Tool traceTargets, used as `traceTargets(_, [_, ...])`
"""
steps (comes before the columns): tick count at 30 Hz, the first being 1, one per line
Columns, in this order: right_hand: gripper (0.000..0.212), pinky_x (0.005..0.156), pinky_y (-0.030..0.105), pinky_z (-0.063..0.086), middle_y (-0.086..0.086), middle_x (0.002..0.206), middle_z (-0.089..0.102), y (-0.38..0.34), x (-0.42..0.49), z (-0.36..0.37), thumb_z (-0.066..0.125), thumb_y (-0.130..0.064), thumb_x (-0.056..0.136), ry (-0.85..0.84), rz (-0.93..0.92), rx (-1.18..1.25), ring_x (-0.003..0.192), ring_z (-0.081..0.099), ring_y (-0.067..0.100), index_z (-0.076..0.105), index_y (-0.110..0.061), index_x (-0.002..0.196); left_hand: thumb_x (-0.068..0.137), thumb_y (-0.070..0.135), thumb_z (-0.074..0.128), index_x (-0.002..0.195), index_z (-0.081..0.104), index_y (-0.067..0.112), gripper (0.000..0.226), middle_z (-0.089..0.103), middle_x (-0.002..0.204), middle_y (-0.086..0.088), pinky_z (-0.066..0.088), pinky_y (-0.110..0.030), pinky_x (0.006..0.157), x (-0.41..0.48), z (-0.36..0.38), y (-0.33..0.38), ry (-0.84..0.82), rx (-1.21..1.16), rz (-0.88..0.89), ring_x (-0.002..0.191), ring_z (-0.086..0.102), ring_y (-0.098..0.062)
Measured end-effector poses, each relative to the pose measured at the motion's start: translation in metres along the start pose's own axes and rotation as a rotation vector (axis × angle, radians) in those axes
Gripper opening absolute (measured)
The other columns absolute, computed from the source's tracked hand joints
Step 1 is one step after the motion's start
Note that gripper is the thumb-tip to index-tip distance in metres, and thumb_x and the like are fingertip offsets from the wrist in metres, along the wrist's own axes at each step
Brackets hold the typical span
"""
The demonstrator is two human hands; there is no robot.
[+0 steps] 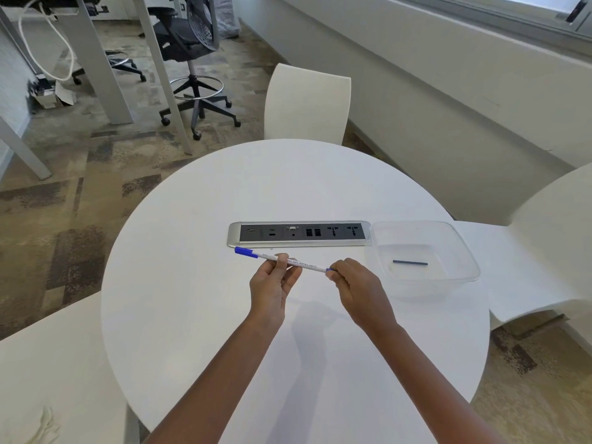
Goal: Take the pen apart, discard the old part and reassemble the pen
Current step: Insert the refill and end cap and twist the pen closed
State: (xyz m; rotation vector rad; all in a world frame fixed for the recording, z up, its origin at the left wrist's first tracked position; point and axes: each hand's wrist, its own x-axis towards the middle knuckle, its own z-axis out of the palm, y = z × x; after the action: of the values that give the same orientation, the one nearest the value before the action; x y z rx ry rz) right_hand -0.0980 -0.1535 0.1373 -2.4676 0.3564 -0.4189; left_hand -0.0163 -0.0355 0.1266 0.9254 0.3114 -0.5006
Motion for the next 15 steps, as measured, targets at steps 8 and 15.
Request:
traceTargets(8, [0.042,0.040,0.015,0.028,-0.001,0.044,0.039,0.000,0.013,-0.007,0.050,-0.010,0.090,-0.225,0.467,0.602,0.039,0.032,0.010,0.050,-0.014,0.048,0.094,0.005,0.049,0.079,0.059,0.005,0.018,0.059,0.077,-0.008,0.058,-0.016,0.061,0.001,-0.002,0.000,-0.071,0.067,0.049,0.056,0.067,-0.004])
traceTargets(15, [0.024,0.050,0.016,0.039,0.000,0.059,0.053,-0.003,0.000,0.000,0.045,-0.016,0.094,-0.123,0.373,0.463,0.054,0.050,0.012,0.060,-0.015,0.075,0.093,0.004,0.051,0.081,0.060,0.004,0.015,0.060,0.079,-0.008,0.058,-0.018,0.065,-0.001,-0.003,0.000,-0.030,0.028,0.032,0.064,0.065,-0.009])
